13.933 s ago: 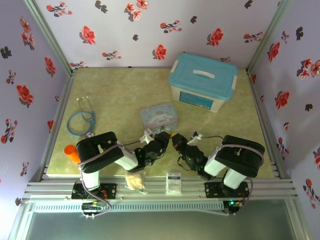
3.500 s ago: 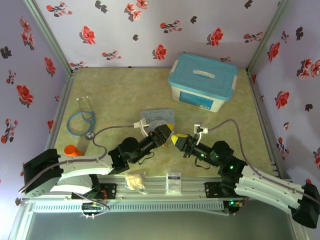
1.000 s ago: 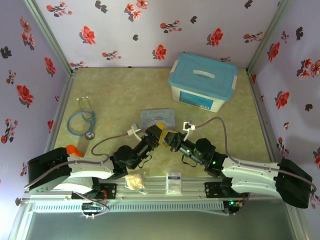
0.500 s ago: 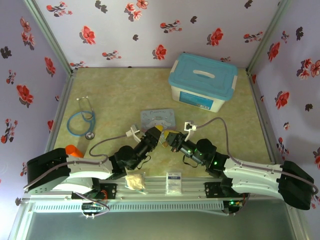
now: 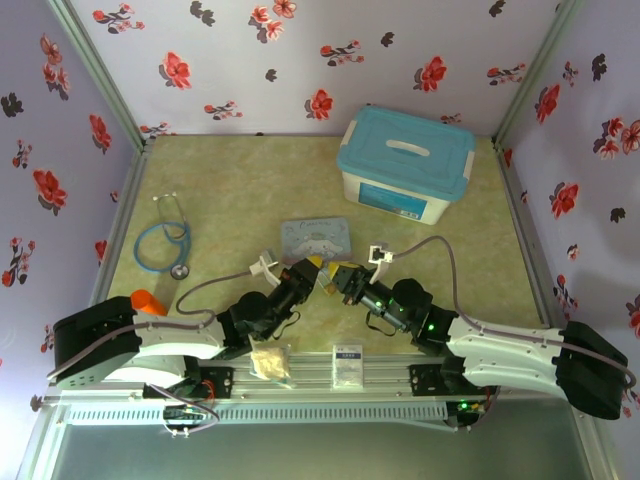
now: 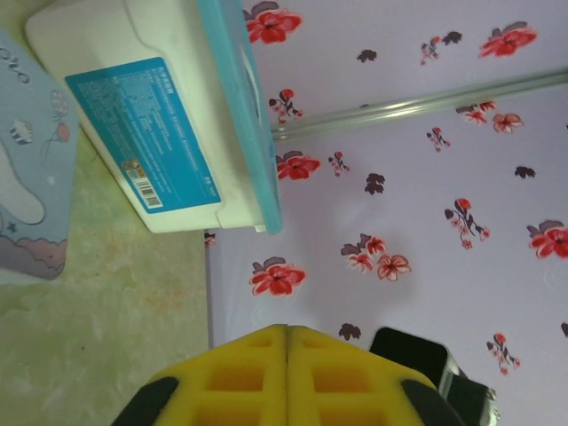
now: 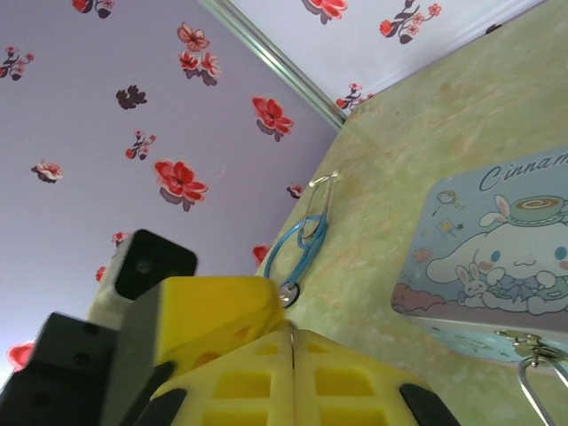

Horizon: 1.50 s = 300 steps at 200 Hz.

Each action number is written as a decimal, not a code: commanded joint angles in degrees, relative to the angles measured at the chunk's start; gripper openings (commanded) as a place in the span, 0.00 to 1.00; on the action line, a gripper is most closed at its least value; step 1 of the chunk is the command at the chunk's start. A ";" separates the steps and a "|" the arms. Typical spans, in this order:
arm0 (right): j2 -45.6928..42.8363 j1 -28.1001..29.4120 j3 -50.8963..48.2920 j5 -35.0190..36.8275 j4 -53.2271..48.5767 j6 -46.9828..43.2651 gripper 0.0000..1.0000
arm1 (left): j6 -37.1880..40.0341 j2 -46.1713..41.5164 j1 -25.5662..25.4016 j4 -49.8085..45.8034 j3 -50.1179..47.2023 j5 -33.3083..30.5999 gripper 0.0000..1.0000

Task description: Unlock a padlock with a key

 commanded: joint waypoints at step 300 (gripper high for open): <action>-9.74 -14.80 2.72 -39.12 -5.14 -5.29 0.51 | 41.80 -22.57 14.42 -37.66 13.32 45.80 0.00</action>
